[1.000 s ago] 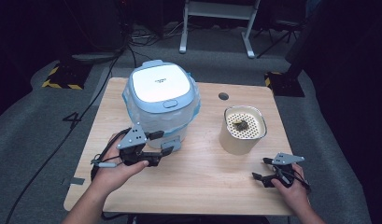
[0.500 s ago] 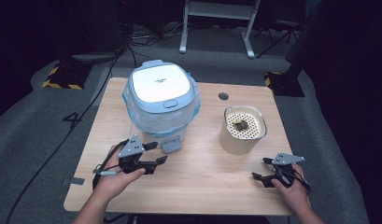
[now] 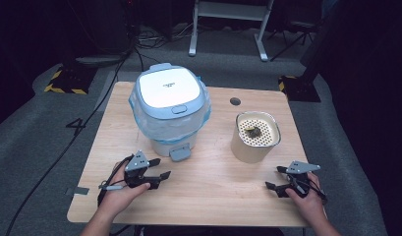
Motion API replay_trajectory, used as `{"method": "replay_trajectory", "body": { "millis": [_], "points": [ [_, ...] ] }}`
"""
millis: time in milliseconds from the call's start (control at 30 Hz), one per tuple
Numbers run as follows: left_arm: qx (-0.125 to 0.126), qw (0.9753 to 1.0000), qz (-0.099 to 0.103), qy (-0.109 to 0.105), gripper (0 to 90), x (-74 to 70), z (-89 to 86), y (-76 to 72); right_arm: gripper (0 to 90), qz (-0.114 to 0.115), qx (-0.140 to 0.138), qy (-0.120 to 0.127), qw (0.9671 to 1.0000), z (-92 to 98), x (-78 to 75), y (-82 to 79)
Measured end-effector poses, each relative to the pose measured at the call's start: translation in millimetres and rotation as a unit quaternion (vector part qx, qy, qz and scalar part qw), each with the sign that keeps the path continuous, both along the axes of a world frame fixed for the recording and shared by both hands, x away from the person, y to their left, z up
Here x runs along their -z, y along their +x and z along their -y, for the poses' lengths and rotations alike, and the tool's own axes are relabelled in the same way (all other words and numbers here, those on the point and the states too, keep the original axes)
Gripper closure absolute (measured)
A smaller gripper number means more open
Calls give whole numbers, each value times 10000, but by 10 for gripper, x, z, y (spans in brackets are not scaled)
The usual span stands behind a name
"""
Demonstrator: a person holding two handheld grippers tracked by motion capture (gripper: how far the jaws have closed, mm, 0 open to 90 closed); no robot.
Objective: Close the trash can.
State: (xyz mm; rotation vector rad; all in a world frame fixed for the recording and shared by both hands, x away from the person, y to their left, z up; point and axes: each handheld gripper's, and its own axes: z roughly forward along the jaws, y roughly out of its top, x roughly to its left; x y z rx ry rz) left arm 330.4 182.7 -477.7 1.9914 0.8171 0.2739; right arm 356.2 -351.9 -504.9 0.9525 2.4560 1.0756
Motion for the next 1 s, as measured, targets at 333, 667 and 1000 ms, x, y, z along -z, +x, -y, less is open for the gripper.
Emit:
{"method": "replay_trajectory", "body": {
  "millis": [333,667,1000],
  "points": [
    [21,9979,-241,596,347,189,83,6,149,-4,1,3,10000,0,0,0],
    [-181,9934,-399,1063,247,259,110,16,149,-3,1,0,10000,0,0,-1],
    [-149,9908,-410,1282,99,269,180,11,149,-1,0,0,10000,0,0,0]
  ]
}}
